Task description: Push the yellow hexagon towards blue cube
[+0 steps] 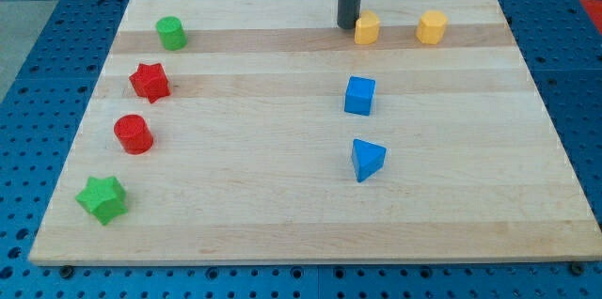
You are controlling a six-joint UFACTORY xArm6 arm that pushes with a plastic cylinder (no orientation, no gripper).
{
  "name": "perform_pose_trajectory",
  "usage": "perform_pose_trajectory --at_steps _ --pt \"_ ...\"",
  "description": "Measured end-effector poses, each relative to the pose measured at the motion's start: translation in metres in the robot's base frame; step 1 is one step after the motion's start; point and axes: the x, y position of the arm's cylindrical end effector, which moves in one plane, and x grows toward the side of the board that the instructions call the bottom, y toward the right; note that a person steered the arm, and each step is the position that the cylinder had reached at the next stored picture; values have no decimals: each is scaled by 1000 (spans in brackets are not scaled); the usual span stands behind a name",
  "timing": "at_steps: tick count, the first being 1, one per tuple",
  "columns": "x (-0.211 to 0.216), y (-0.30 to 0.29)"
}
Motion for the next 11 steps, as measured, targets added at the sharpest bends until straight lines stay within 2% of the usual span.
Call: perform_pose_trajectory --at_steps 1,2,5,7,8,9,11 --pt "-24 28" --pt "-14 98" --pt "37 148" --pt "54 143" --pt "67 179" --pt "79 167" --pt "79 83"
